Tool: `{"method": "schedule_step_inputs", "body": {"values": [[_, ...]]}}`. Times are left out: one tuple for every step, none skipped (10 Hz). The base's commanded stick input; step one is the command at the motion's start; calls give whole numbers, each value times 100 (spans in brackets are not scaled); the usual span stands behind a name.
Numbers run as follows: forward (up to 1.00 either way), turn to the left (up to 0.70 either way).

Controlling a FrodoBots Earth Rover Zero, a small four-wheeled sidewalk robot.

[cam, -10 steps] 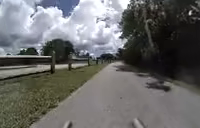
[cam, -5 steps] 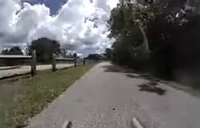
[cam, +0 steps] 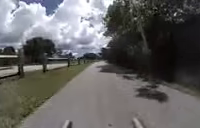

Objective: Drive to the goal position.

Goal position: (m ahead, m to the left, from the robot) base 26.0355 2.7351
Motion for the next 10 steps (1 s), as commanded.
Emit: {"method": "schedule_step_inputs", "body": {"values": [[70,1],[70,1],[70,1],[70,1],[70,1],[70,1],[70,1],[70,1],[70,1],[70,1]]}}
